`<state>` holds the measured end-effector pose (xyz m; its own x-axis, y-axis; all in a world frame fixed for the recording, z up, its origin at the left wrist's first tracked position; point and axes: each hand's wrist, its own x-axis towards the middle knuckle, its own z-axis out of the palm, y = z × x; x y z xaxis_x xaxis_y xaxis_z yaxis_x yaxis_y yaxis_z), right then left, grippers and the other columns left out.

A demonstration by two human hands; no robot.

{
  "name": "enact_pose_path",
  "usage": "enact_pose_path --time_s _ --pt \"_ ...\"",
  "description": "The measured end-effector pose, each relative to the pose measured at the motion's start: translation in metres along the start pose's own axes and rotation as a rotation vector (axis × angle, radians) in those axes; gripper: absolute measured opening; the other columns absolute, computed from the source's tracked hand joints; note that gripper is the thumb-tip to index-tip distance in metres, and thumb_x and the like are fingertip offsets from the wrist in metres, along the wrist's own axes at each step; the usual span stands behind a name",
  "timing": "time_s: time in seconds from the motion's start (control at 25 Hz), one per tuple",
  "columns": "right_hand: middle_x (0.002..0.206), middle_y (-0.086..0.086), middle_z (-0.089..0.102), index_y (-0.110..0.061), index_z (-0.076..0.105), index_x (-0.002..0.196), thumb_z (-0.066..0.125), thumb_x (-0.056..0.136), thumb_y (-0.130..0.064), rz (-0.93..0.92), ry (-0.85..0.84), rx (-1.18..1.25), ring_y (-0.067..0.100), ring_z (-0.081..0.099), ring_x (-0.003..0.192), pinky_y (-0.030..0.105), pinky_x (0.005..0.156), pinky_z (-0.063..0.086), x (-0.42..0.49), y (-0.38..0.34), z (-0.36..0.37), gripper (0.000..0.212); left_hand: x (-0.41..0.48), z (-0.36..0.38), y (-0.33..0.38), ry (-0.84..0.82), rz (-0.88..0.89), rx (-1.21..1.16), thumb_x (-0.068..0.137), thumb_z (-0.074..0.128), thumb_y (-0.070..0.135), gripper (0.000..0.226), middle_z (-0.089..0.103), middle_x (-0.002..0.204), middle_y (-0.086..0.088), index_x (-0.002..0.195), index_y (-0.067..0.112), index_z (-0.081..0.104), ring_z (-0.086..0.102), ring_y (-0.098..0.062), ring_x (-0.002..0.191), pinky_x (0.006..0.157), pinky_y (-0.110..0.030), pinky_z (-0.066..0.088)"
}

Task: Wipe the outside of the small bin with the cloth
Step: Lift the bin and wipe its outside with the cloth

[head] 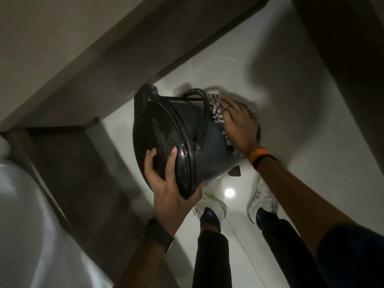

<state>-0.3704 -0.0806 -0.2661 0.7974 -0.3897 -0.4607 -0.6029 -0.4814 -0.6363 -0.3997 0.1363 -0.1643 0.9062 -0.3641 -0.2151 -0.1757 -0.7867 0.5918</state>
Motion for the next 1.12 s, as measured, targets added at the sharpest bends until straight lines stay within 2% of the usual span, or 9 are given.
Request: enact_pose_path --time_s 0.2,0.36,0.52,0.6,0.72,0.8,0.88,0.96,1.12 --pt "0.163 -0.006 0.040 -0.032 0.038 0.154 0.042 0.107 -0.017 -0.416 0.047 0.004 0.011 0.028 0.155 0.040 0.128 0.011 -0.040 -0.021 0.015 0.050 -0.002 0.006 0.004 0.008 0.034 -0.023 0.063 0.087 0.025 0.094 0.016 0.152 -0.036 0.143 0.028 0.038 0.020 -0.052 0.148 0.127 -0.043 0.026" --pt "0.153 0.014 0.055 -0.013 0.055 0.143 0.039 0.110 -0.024 0.044 -0.135 0.053 0.031 0.046 0.146 0.043 0.124 0.026 0.019 -0.009 -0.025 0.038 0.000 0.009 0.011 -0.038 0.072 0.045 0.060 0.095 0.015 0.097 0.010 0.156 -0.023 0.138 0.034 0.040 0.017 -0.053 0.149 0.118 -0.068 0.031" --pt "0.158 0.013 0.048 -0.017 0.045 0.151 0.030 0.102 -0.040 -0.365 -0.057 0.111 0.031 0.038 0.151 0.047 0.126 0.015 -0.029 -0.038 -0.025 0.057 -0.001 0.010 0.027 -0.056 0.143 0.079 0.058 0.095 0.008 0.089 0.012 0.155 -0.007 0.127 0.031 0.043 0.012 -0.057 0.149 0.110 -0.079 0.031" --pt "0.161 0.003 0.045 -0.031 0.035 0.153 0.040 0.105 -0.016 -0.355 0.042 0.138 0.022 0.035 0.153 0.038 0.126 0.009 -0.040 -0.025 -0.023 0.051 -0.008 0.017 0.035 -0.070 0.156 0.020 0.058 0.094 0.030 0.082 0.012 0.157 0.000 0.124 0.033 0.044 0.012 -0.053 0.151 0.110 -0.077 0.032" --pt "0.157 -0.002 0.046 -0.028 0.039 0.151 0.044 0.096 -0.005 -0.432 0.136 0.077 0.018 0.039 0.146 0.023 0.128 0.007 -0.028 -0.001 -0.007 0.059 0.012 0.030 0.054 0.082 -0.212 -0.079 0.054 0.077 0.076 0.094 0.021 0.155 0.002 0.122 0.018 0.048 0.031 -0.031 0.145 0.114 -0.051 0.041" --pt "0.155 0.003 0.052 -0.023 0.048 0.149 0.036 0.098 -0.018 -0.375 0.098 -0.038 0.023 0.045 0.145 0.033 0.126 0.020 -0.016 0.016 0.002 0.053 0.030 0.032 0.054 0.291 -0.411 -0.022 0.058 0.075 0.075 0.096 0.041 0.141 -0.016 0.113 0.002 0.049 0.050 -0.035 0.124 0.102 -0.053 0.050" --pt "0.161 0.000 0.047 -0.029 0.048 0.151 0.035 0.105 -0.023 -0.107 -0.051 -0.103 0.024 0.040 0.150 0.043 0.128 0.021 0.006 0.031 -0.008 0.048 0.037 0.020 0.048 0.416 -0.434 -0.053 0.070 0.070 0.069 0.085 0.051 0.130 -0.018 0.117 0.002 0.048 0.057 -0.031 0.110 0.092 -0.051 0.052" --pt "0.165 -0.004 0.040 -0.037 0.043 0.152 0.034 0.107 -0.027 0.130 -0.116 -0.105 0.025 0.031 0.154 0.044 0.128 0.014 0.017 0.030 -0.016 0.047 0.038 0.009 0.038 0.363 -0.402 -0.104 0.081 0.057 0.067 0.084 0.049 0.146 -0.013 0.142 0.012 0.043 0.054 -0.026 0.126 0.103 -0.046 0.048" --pt "0.164 -0.006 0.040 -0.043 0.036 0.153 0.027 0.098 -0.047 -0.296 -0.057 -0.129 0.025 0.034 0.153 0.055 0.124 0.017 -0.038 -0.041 0.010 0.056 0.055 0.001 0.029 0.265 -0.349 0.030 0.093 0.028 0.066 0.073 0.027 0.167 -0.012 0.158 0.033 0.031 0.033 -0.034 0.149 0.117 -0.055 0.034"
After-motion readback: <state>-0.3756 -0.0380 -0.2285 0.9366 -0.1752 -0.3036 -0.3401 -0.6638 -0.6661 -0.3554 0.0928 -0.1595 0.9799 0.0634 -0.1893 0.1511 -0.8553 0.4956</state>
